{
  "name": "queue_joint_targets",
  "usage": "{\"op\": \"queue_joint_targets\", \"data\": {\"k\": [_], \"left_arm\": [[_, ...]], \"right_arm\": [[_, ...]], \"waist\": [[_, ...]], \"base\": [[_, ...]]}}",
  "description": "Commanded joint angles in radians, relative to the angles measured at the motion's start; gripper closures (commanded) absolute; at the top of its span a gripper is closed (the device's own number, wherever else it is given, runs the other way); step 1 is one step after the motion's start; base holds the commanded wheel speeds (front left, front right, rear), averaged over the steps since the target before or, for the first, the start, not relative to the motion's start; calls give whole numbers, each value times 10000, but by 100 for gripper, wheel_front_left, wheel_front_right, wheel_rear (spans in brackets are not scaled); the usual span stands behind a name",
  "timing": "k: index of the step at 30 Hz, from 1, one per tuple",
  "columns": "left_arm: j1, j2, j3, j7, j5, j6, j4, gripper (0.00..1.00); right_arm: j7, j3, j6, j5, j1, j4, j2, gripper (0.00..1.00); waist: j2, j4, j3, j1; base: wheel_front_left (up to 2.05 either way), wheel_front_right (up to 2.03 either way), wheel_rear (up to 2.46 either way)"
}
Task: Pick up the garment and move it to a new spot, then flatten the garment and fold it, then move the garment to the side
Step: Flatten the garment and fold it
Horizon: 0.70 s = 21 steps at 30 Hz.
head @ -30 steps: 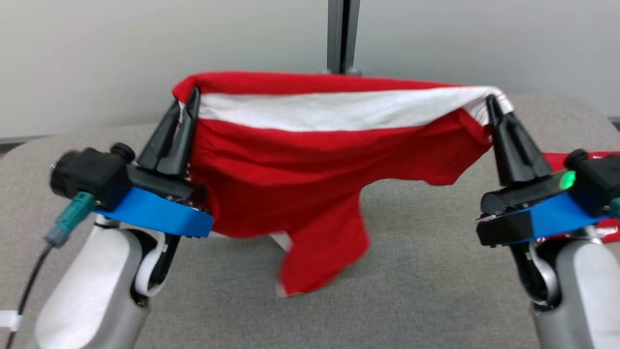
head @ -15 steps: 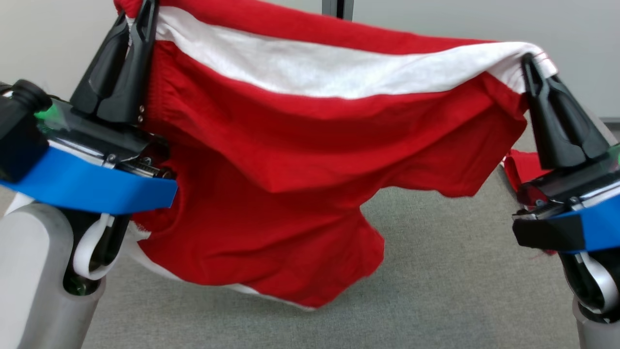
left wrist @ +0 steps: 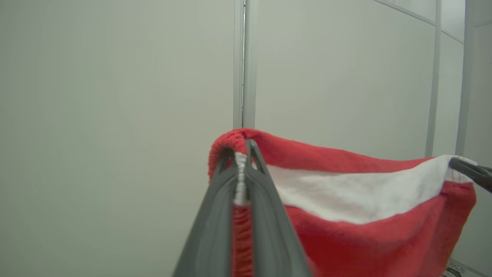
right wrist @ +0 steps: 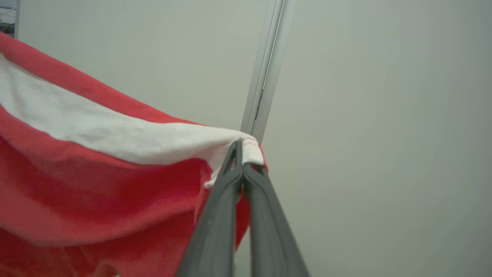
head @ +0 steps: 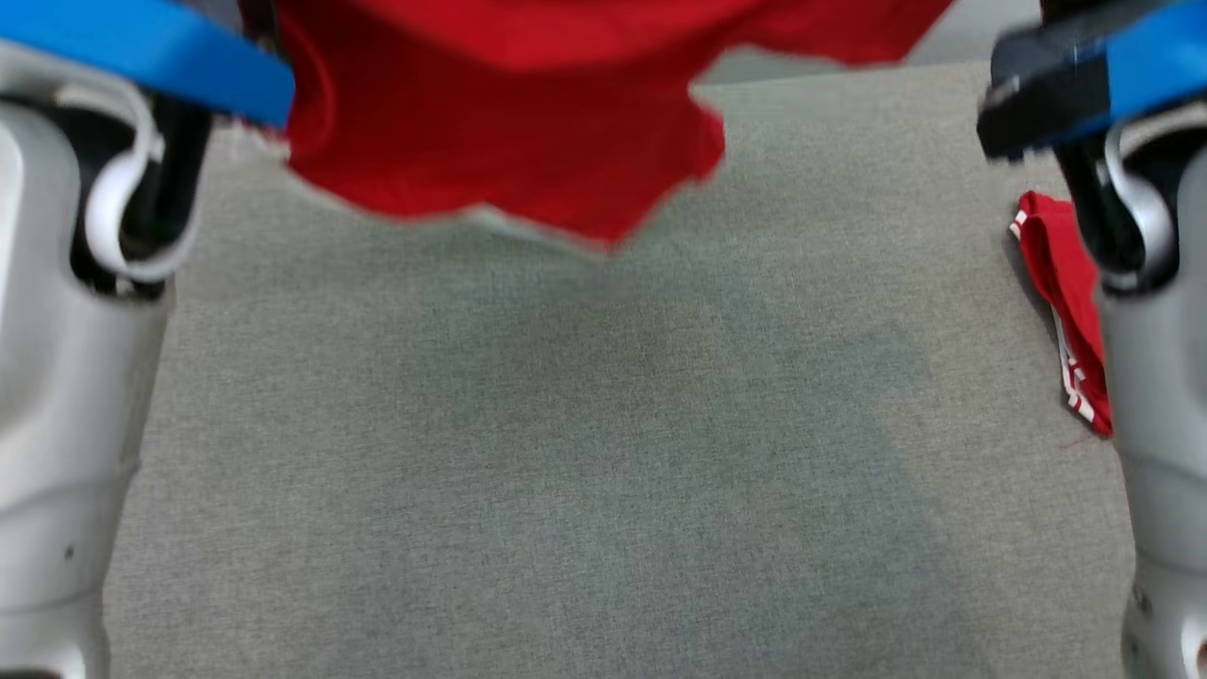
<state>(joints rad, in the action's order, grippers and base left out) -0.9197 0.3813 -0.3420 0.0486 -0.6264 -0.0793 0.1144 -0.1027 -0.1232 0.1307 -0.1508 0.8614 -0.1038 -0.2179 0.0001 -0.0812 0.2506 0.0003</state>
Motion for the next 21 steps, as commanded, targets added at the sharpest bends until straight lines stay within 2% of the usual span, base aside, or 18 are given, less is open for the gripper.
{"op": "queue_joint_targets", "data": {"k": [1,3,6,12,15,21], "left_arm": [[-749,-257,32,-426,76,-79,698,100],[-1281,-596,205,-825,-192,-169,1310,100],[-1713,-777,179,-1341,-229,-273,2104,100],[-889,-980,-333,-2155,-540,-468,3250,100],[-205,-887,-642,-2769,-466,-517,3276,100],[1334,-888,-743,-3126,-694,-534,2497,100]], "right_arm": [[369,-32,1,214,895,-680,264,100],[648,-58,1,392,1600,-1301,453,100],[1058,-158,1,621,2176,-2058,801,100],[1829,-959,1,600,1480,-3218,1024,100],[2248,-1341,1,416,939,-3455,974,100],[2860,-1559,1,44,-248,-3061,768,100]], "waist": [[-1,-12,227,-3],[-1,-89,435,-3],[-1,-183,812,-3],[-1,-251,1382,-3],[-1,-240,1528,-3],[-1,-93,1550,-3]], "base": [[0,0,0],[0,0,0],[0,0,0],[0,0,0],[0,0,0],[0,0,0]]}}
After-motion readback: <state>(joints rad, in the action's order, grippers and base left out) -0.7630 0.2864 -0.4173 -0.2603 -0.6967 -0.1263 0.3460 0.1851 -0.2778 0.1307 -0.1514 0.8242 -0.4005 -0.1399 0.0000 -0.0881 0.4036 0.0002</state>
